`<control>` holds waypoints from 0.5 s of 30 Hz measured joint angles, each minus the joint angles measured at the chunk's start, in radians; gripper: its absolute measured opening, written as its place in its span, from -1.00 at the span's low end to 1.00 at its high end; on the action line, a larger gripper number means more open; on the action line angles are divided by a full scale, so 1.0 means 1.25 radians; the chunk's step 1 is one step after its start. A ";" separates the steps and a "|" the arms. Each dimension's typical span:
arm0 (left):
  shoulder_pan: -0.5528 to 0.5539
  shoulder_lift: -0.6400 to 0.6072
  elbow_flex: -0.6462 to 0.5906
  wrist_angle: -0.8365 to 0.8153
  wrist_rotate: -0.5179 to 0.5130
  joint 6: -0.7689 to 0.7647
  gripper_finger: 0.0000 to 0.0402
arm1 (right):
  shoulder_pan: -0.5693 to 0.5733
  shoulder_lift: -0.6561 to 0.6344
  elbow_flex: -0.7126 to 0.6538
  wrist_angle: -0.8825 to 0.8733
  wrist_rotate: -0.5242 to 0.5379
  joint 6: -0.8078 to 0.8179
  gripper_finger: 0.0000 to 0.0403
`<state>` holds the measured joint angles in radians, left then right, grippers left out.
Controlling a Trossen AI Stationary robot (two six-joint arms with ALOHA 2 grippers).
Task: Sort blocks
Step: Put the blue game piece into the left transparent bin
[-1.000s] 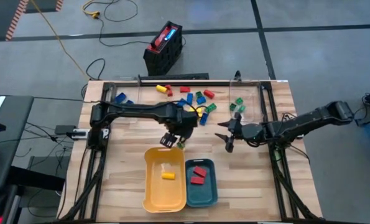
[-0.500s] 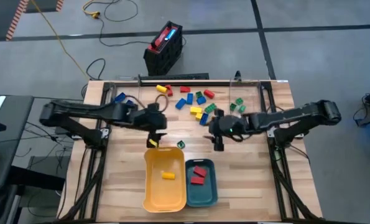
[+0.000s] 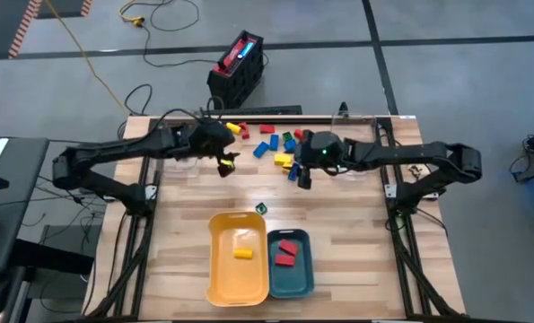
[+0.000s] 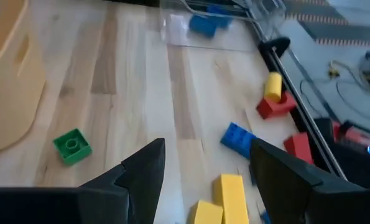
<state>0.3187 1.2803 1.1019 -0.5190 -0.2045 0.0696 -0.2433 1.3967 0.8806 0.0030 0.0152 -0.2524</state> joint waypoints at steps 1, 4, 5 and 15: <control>-0.001 0.000 0.000 0.000 0.002 0.007 0.22 | 0.002 0.000 0.000 0.006 -0.003 -0.008 0.23; -0.016 -0.004 0.001 0.018 -0.002 0.009 0.22 | 0.006 -0.007 0.000 0.033 -0.014 -0.034 0.23; -0.022 -0.005 0.001 0.016 -0.011 -0.001 0.22 | 0.006 -0.015 0.000 0.039 -0.014 -0.040 0.23; -0.074 -0.014 0.002 -0.039 0.074 -0.295 0.22 | -0.007 -0.077 0.172 -0.180 0.000 0.148 0.23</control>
<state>0.2263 1.2632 1.1048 -0.5674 -0.1121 -0.2987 -0.2514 1.3003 1.0958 -0.2226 0.0154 -0.0676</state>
